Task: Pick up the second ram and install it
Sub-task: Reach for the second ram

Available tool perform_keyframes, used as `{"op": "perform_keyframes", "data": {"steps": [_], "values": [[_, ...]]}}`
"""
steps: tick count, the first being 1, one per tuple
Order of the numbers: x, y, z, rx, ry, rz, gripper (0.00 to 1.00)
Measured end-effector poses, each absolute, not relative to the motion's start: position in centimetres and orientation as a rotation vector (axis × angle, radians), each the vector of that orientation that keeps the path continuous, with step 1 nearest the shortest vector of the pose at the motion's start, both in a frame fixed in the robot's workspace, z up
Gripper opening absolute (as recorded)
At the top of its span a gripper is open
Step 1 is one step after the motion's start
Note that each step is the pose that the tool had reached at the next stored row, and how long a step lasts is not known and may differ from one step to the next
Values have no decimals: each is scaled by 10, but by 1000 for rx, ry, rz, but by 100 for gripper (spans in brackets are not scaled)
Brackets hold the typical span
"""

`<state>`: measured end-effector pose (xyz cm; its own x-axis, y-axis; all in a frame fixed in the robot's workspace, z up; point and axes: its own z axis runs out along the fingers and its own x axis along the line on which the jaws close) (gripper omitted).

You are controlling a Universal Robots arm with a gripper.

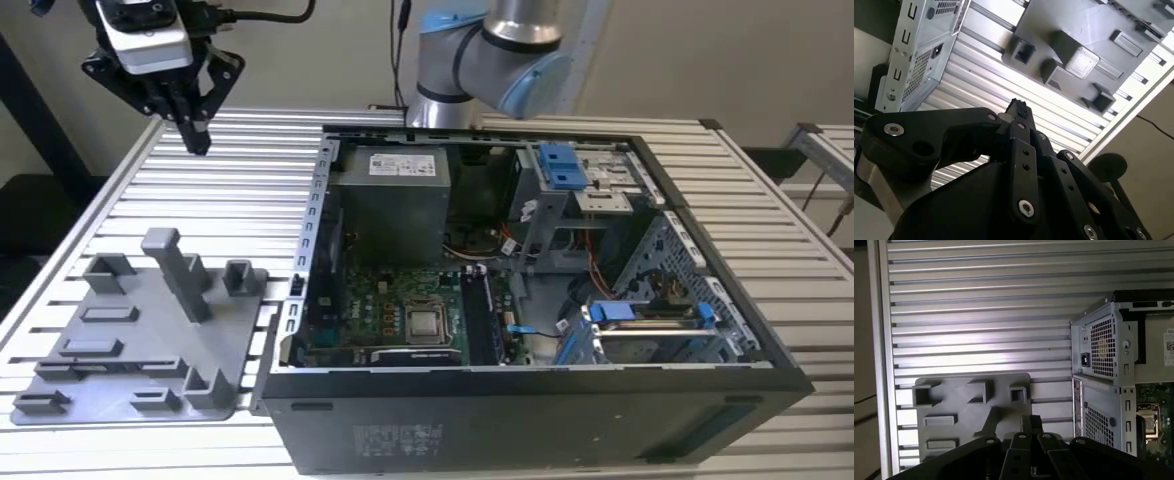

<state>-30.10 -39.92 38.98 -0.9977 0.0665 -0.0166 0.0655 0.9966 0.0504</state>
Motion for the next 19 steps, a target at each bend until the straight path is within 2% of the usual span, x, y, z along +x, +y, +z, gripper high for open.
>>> {"op": "perform_keyframes", "data": {"steps": [19], "values": [[-365,-399,386,101,3121,78,11]]}}
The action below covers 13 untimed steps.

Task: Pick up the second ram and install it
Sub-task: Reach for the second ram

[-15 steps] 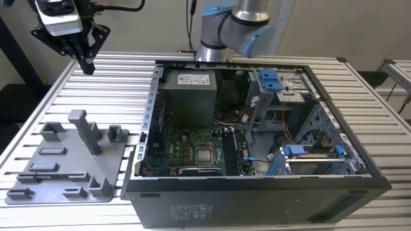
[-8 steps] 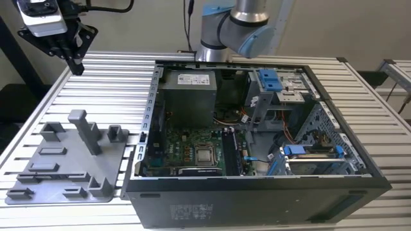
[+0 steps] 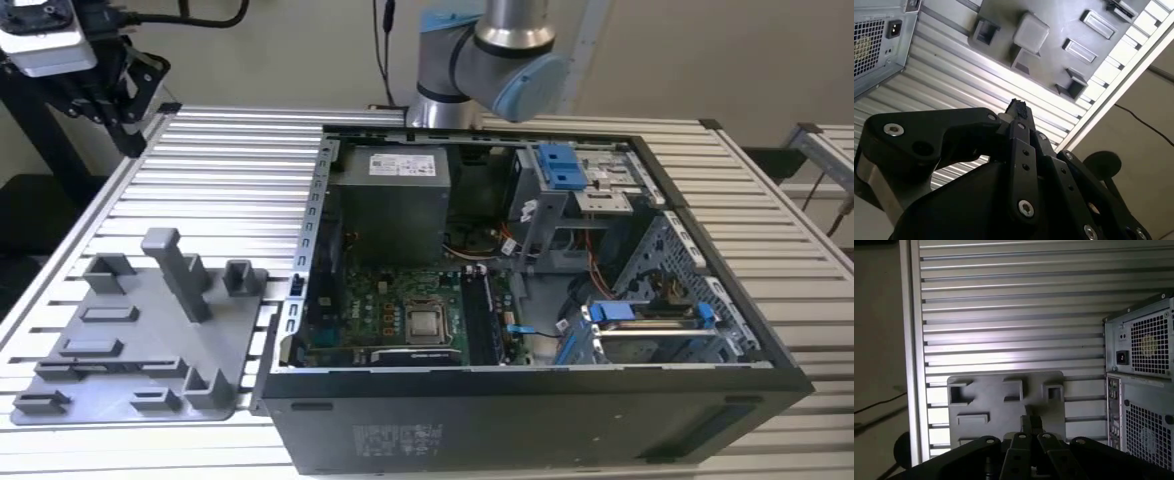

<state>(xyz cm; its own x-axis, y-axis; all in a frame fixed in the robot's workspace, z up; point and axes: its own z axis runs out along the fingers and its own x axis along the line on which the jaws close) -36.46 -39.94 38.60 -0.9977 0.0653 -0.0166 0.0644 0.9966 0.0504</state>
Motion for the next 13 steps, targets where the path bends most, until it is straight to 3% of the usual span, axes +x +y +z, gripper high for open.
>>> {"op": "perform_keyframes", "data": {"steps": [13], "values": [[-403,-399,385,76,3121,78,11]]}}
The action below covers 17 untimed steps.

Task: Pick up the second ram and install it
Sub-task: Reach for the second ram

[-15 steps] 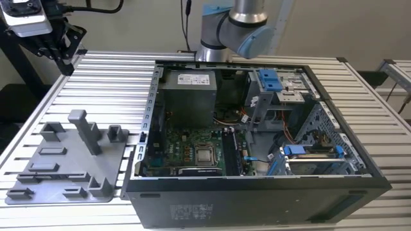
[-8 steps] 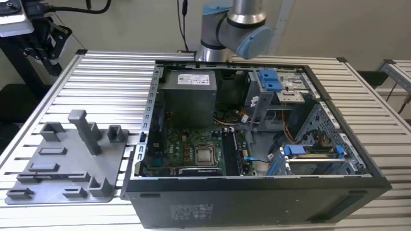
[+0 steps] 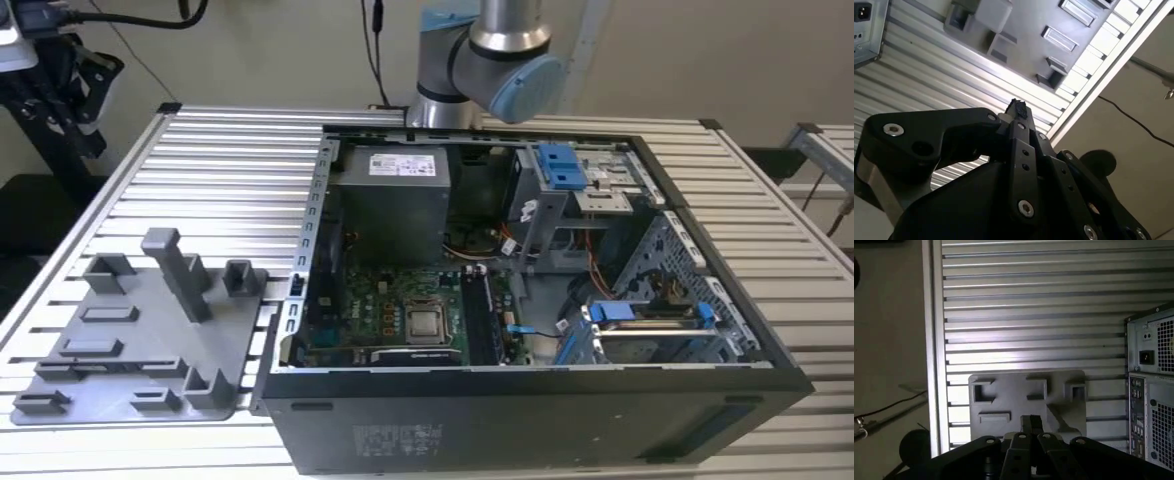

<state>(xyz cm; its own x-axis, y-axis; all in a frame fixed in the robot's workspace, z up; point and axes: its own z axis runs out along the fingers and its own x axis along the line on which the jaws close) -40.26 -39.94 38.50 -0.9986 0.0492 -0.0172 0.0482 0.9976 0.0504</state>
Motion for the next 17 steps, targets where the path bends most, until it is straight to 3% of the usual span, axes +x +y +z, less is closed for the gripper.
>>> {"op": "perform_keyframes", "data": {"steps": [17], "values": [[-406,-411,384,58,3122,78,11]]}}
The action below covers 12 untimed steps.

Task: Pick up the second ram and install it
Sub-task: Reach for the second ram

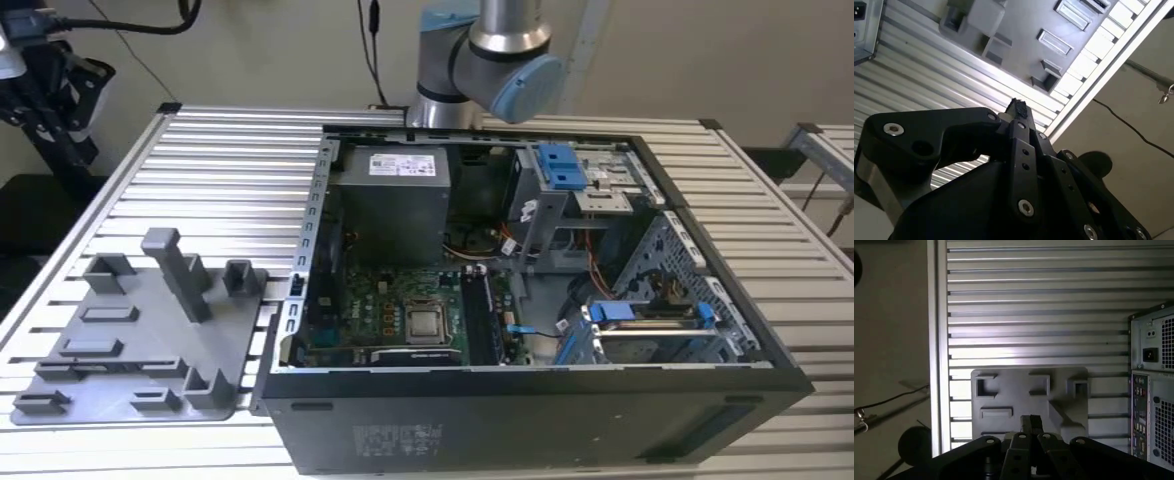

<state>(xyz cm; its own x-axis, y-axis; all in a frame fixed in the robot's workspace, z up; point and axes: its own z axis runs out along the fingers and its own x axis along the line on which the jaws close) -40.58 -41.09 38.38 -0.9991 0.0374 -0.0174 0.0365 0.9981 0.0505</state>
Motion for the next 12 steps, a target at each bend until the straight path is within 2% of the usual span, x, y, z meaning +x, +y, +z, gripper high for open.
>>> {"op": "perform_keyframes", "data": {"steps": [12], "values": [[-410,-438,381,58,3122,78,11]]}}
